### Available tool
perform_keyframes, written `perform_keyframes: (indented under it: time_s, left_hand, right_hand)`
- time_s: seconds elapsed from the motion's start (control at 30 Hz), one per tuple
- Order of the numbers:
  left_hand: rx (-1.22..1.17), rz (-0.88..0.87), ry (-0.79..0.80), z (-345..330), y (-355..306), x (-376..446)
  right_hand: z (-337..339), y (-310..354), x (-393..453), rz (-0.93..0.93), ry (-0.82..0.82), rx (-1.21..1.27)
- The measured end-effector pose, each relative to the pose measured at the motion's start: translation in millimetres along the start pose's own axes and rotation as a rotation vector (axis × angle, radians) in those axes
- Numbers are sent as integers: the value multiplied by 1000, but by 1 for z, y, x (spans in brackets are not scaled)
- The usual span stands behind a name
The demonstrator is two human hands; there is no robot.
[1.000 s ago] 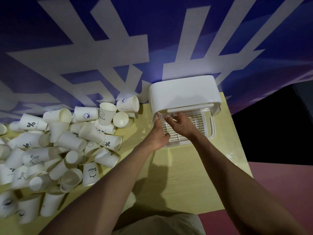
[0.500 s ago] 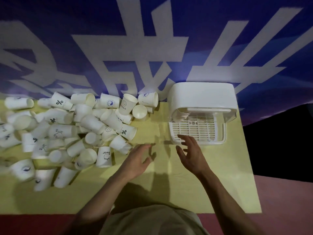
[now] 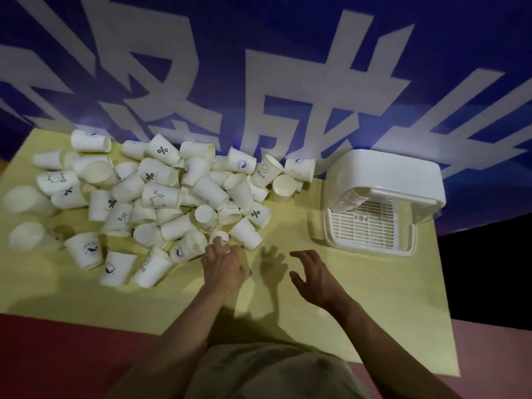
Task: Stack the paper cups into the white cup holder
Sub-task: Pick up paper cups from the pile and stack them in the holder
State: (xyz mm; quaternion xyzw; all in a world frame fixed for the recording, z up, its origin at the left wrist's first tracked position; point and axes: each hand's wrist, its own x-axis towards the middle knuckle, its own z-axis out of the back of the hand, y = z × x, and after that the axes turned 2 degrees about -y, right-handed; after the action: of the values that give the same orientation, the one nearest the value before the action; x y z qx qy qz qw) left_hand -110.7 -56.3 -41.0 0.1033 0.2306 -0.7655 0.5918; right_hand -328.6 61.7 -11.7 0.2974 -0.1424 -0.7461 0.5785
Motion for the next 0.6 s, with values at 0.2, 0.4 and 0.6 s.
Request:
perform_keyframes:
  time_s: [0.2, 0.4, 0.6]
  left_hand:
    - [0, -79, -14, -11, 8, -5]
    - [-91, -159, -75, -18, 33, -5]
    - [-368, -410, -90, -15, 52, -22]
  right_hand:
    - [-9, 21, 25, -19, 76, -120]
    - [-26, 51, 77, -18, 166, -231]
    - [-50, 88, 125, -52, 218, -369]
